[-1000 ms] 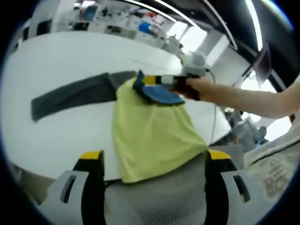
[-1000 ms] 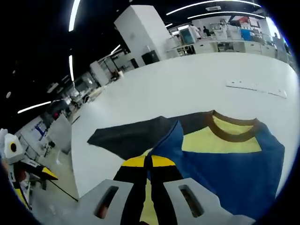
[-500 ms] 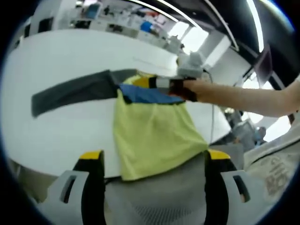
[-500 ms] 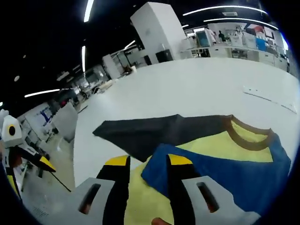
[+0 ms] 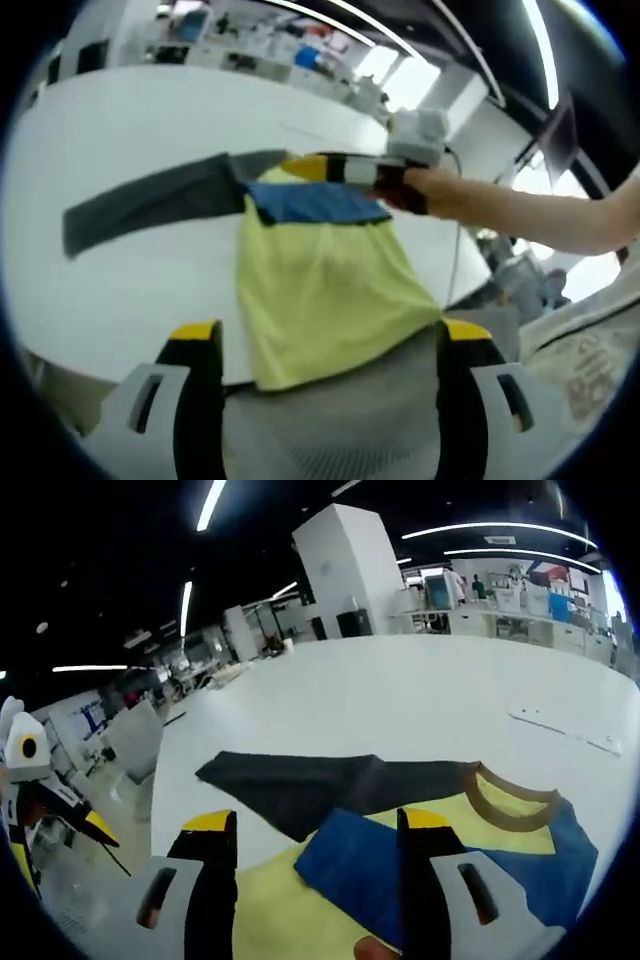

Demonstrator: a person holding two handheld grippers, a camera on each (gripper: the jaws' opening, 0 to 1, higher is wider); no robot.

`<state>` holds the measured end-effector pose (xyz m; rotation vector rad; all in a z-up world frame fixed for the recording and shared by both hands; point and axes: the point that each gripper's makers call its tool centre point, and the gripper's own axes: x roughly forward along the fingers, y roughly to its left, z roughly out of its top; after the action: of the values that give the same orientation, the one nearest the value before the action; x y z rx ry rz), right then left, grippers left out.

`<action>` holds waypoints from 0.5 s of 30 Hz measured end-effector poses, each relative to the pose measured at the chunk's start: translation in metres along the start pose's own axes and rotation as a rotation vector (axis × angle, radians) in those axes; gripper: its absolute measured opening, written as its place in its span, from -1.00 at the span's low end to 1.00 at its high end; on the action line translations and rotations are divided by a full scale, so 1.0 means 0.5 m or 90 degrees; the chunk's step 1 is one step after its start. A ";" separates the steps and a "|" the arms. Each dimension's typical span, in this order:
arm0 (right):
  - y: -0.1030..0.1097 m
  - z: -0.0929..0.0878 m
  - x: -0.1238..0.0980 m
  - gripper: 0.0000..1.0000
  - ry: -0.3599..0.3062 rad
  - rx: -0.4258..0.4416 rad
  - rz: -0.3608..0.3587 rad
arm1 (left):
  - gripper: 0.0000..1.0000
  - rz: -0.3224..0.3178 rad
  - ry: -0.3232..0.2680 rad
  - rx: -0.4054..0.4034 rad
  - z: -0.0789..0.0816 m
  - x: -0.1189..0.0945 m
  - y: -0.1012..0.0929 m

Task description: Fold the garment on the visible template until the final outline fits inside the template.

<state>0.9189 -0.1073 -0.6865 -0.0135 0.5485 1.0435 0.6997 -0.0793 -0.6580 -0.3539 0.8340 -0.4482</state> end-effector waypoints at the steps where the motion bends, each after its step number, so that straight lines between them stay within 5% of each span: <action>1: 0.002 -0.001 -0.003 0.38 0.002 0.000 -0.001 | 0.68 0.000 0.001 0.001 0.000 0.000 0.000; 15: 0.015 -0.013 -0.025 0.99 0.014 -0.049 -0.025 | 0.68 -0.006 0.000 0.008 0.005 0.004 -0.003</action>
<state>0.9055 -0.1152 -0.6847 -0.1035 0.5254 1.0259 0.7023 -0.0813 -0.6568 -0.3459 0.8288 -0.4625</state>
